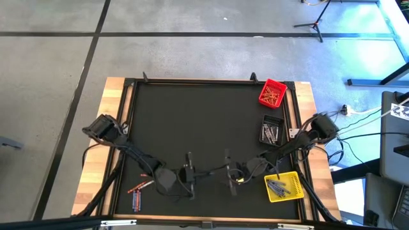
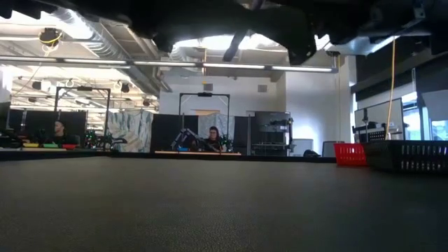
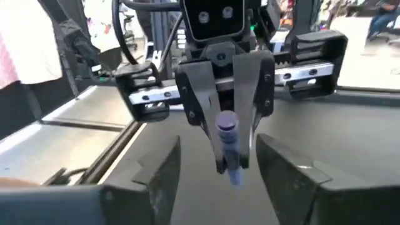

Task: Sort crayons
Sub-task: Put the blue crayon into the yellow bin

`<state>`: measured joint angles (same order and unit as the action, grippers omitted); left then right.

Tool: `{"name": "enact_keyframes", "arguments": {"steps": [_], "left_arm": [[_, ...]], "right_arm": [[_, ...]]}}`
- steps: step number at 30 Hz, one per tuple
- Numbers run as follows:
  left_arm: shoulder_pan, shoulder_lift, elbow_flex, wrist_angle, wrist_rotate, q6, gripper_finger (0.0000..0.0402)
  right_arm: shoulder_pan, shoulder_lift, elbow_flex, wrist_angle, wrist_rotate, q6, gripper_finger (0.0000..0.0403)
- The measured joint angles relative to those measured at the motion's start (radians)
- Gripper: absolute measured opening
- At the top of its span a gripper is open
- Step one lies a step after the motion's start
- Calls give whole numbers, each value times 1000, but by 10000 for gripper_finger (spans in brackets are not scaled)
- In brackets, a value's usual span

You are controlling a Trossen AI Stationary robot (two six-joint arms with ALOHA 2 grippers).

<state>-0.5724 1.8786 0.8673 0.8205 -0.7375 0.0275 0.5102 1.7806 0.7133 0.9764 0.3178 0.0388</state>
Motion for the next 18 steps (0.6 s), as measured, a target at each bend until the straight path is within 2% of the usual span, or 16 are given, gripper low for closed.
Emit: {"name": "enact_keyframes", "arguments": {"steps": [4,9,11,14,18], "left_arm": [[7,0,0,14,3,4,5],[-1,0,0,12,-4,8,5],[-3,0,0,15,-3,5,5],[-2,0,-1,12,-7,7,11],[-3,0,-1,13,-4,11,44]], "right_arm": [[0,5,29,-12,21,-68,137],[-9,5,31,-16,16,-102,23],[-16,5,32,-26,15,-103,17],[-22,4,32,-35,13,-99,31],[-20,4,38,-43,13,-132,15]]}}
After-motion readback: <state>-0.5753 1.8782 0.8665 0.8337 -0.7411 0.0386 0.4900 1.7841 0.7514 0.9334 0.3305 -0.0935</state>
